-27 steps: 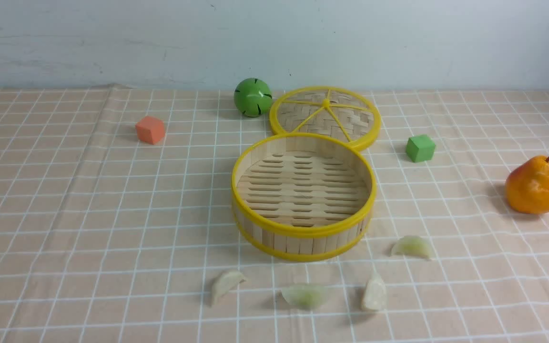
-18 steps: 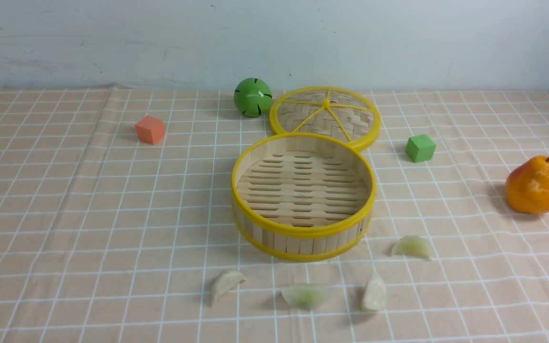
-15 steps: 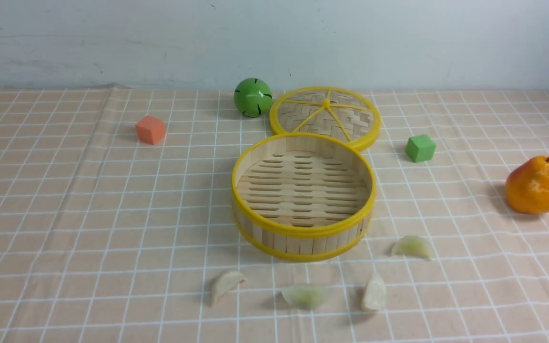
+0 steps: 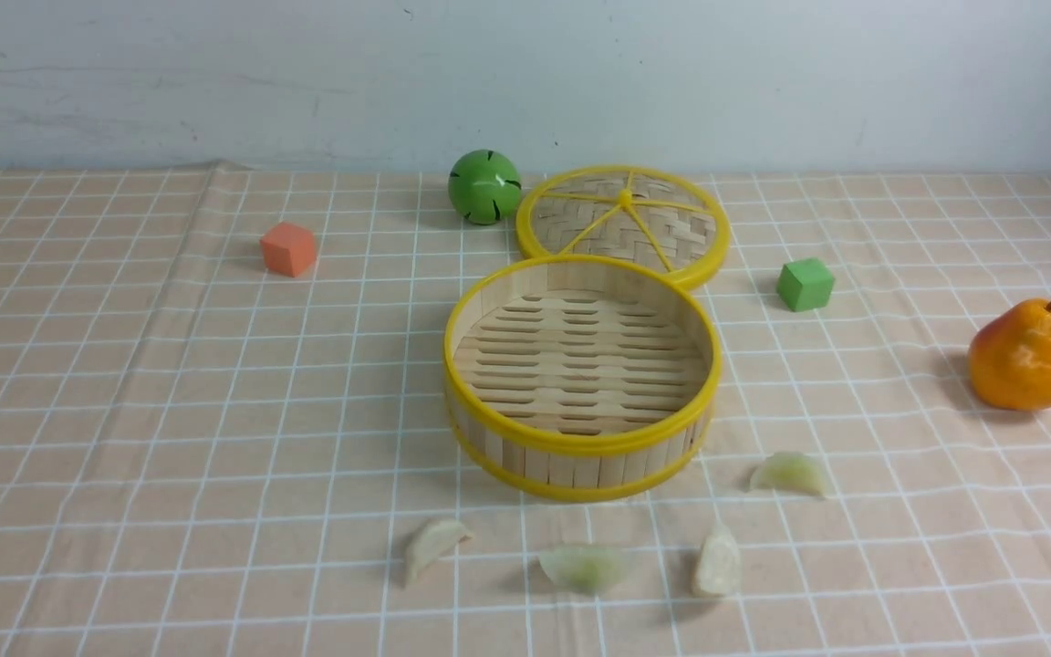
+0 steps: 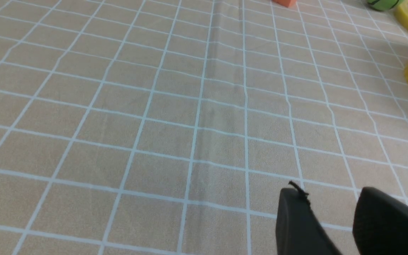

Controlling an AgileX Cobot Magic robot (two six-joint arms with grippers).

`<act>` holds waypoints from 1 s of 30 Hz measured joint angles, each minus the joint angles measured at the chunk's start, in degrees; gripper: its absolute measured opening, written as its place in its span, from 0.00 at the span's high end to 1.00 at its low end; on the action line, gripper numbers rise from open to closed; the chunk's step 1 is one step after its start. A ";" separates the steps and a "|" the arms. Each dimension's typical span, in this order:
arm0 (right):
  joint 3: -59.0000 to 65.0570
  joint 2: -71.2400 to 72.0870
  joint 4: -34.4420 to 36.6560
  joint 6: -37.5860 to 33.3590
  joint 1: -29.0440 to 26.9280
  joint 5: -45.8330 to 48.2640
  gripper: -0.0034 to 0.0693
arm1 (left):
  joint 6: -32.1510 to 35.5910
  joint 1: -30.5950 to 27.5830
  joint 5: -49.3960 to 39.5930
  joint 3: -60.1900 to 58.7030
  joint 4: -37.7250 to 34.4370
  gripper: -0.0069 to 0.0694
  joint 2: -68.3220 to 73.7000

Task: Put the dumplings into the steamer on the table with the brown tablecloth.
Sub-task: 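Reach for and grasp a dumpling on the table with the left gripper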

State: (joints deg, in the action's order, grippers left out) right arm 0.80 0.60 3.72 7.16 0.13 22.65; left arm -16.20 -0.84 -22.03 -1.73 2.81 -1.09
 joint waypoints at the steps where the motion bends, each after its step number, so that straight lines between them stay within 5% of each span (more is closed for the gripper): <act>1: 0.00 0.00 0.00 0.00 0.00 0.00 0.62 | 0.00 0.00 -0.06 0.00 0.00 0.60 0.00; 30: 0.00 0.00 1.00 0.05 0.00 -0.06 0.62 | -3.37 0.00 2.36 0.00 -2.24 0.60 0.00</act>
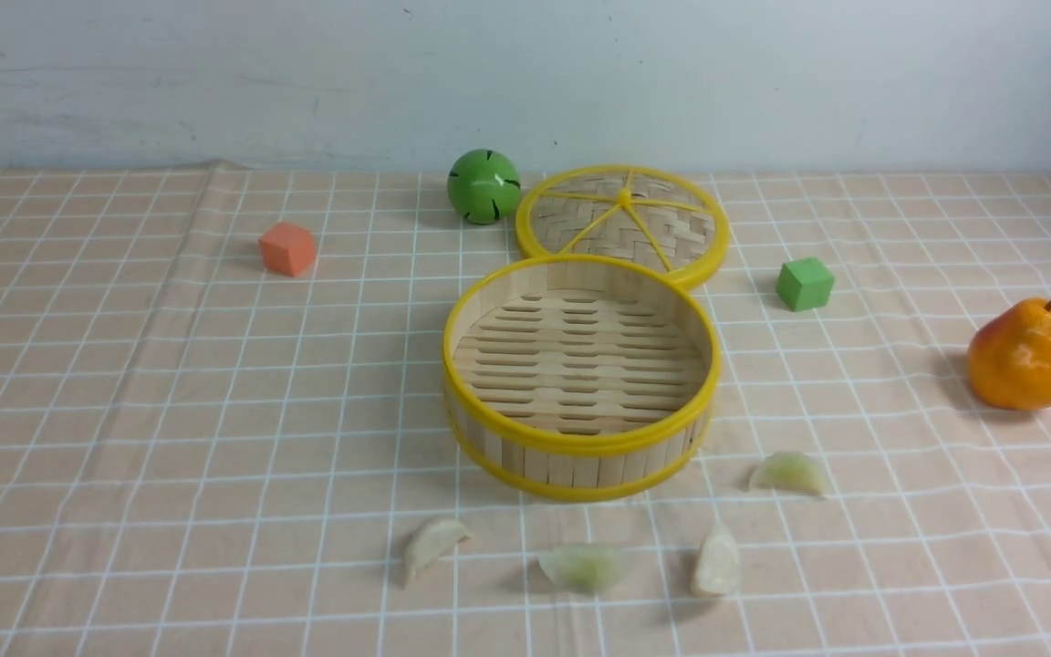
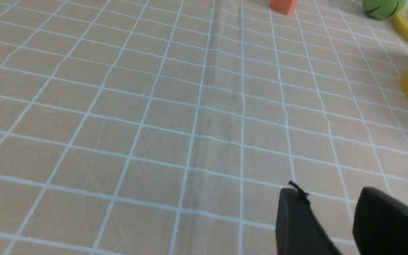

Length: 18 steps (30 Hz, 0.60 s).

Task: Put the dumplings into the steamer on the table with the brown tablecloth.
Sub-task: 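Reach for and grasp a dumpling on the table with the left gripper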

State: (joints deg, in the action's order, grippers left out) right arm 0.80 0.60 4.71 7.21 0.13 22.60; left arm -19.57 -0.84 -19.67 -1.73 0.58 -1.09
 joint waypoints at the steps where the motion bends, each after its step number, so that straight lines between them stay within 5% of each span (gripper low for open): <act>1: 0.00 0.00 0.84 0.00 0.00 -0.05 0.62 | -1.12 0.00 0.61 0.00 -1.76 0.60 0.00; 4: 0.00 0.00 11.23 2.99 0.00 -0.06 0.62 | -9.40 0.00 2.69 0.00 -11.44 0.60 0.00; 6: 0.13 0.00 24.00 8.20 0.00 0.78 0.62 | -18.03 0.00 4.16 0.00 -23.96 0.60 0.00; 7: 0.18 0.00 24.00 8.67 0.00 0.92 0.62 | -19.46 0.00 4.26 0.00 -24.97 0.60 0.00; 9: 0.58 0.00 38.25 13.49 0.00 1.56 0.62 | -25.46 0.00 4.84 0.00 -34.77 0.60 0.00; 12: 0.58 0.00 44.29 14.08 0.00 1.72 0.62 | -27.27 0.00 4.89 0.00 -37.67 0.60 0.00; 18: 0.58 0.00 45.68 12.92 0.00 -1.80 0.62 | -27.83 0.00 5.37 0.00 -41.01 0.60 0.00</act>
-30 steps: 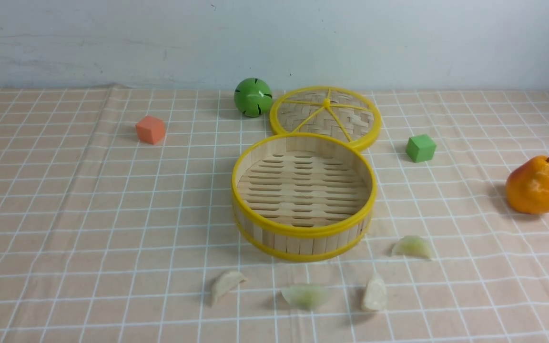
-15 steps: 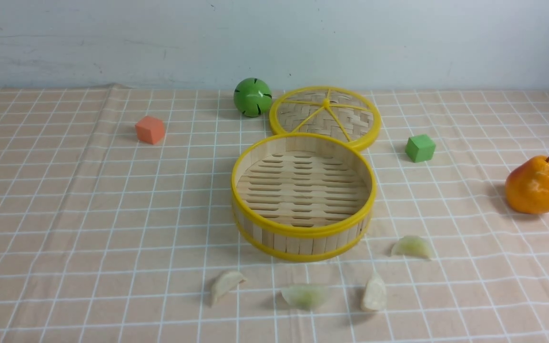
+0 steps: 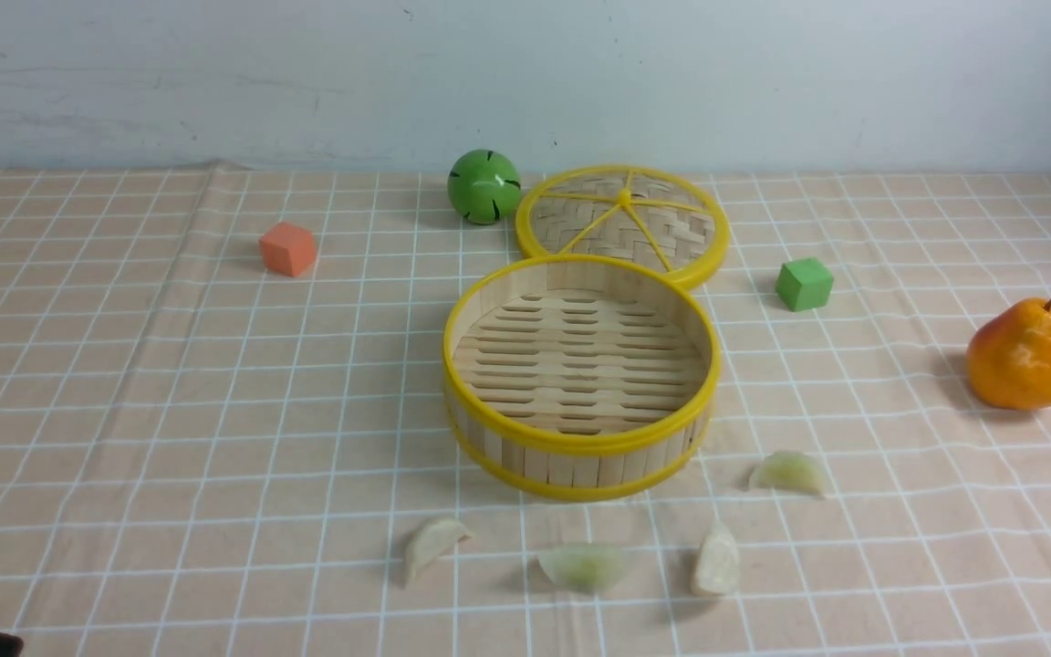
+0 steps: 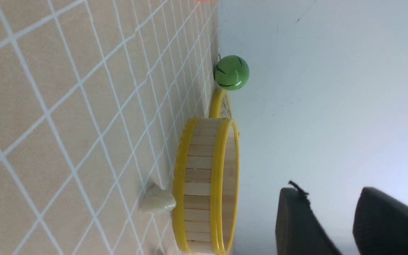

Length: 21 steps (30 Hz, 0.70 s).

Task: Put the dumplings into the steamer on the table with the brown tablecloth.
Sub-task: 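Reach for and grasp a dumpling on the table with the left gripper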

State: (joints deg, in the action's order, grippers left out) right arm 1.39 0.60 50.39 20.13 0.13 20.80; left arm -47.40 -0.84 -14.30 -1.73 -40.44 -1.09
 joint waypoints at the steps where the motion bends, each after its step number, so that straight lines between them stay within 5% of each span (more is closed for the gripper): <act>1: 0.00 0.00 0.11 -1.39 0.00 -0.24 0.62 | 0.88 0.00 0.06 0.07 -0.77 0.60 0.00; 7: -3.53 -0.39 0.11 -14.23 0.00 1.30 0.74 | 18.43 0.00 -2.91 9.49 1.05 0.64 0.83; 12: -13.75 -11.36 -0.01 -28.75 0.00 2.60 0.97 | 31.09 0.00 -11.69 21.93 7.26 0.86 15.83; 16: -22.65 -23.41 -2.01 -38.89 0.00 8.32 0.98 | 37.32 0.00 -20.78 30.38 11.70 0.93 28.04; 21: -38.95 -44.48 -9.59 -48.60 0.74 28.79 0.97 | 50.51 0.77 -36.72 42.38 16.61 0.93 44.65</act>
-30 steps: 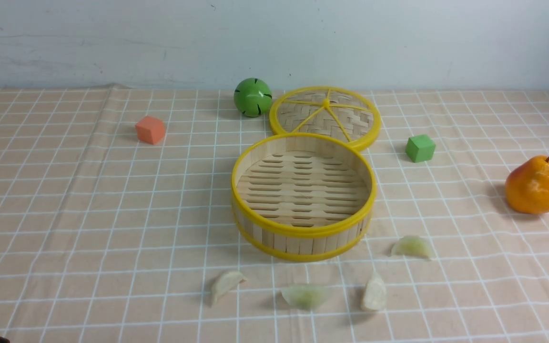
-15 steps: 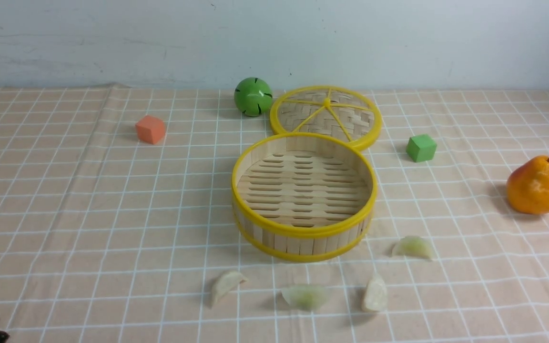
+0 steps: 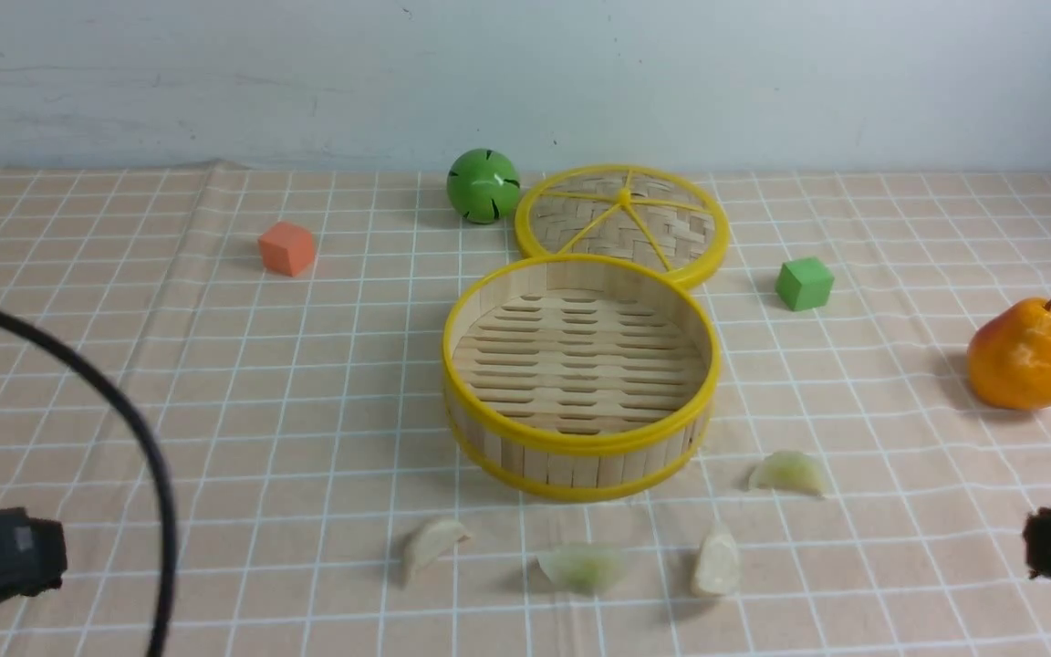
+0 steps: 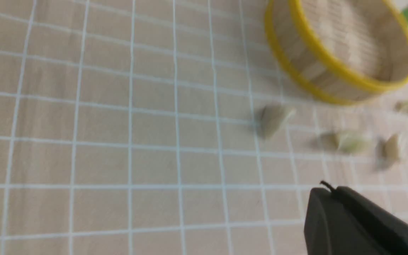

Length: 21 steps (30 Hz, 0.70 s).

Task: Put the dumplings into the steamer on the table with the brown tablecloth.
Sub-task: 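Reach for and grasp a dumpling on the table with the left gripper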

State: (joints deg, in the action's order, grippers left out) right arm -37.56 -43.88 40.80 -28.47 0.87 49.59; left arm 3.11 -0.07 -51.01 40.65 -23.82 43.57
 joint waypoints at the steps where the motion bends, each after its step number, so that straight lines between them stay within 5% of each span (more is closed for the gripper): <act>1: -2.25 -3.23 -1.19 -0.34 1.12 2.92 0.97 | 2.08 1.62 -1.82 1.63 0.60 0.93 3.04; 6: -9.29 -13.93 -8.87 1.08 12.64 10.16 0.96 | 7.51 13.98 -4.55 8.84 5.44 0.93 13.68; 12: -11.72 -18.16 -23.02 11.59 25.12 12.51 0.96 | 1.06 26.77 -5.47 18.12 17.07 0.93 26.18; 17: -11.88 -18.58 -27.64 15.72 28.43 12.46 0.95 | -3.11 33.06 -5.47 25.07 24.83 0.91 37.54; 21: -11.88 -18.58 -27.88 15.97 28.49 11.61 0.95 | -3.11 36.09 -5.18 30.00 27.99 0.74 47.72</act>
State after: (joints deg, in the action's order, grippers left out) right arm -49.45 -62.46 12.92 -12.50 29.37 61.20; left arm 0.00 36.02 -56.20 70.65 4.16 91.29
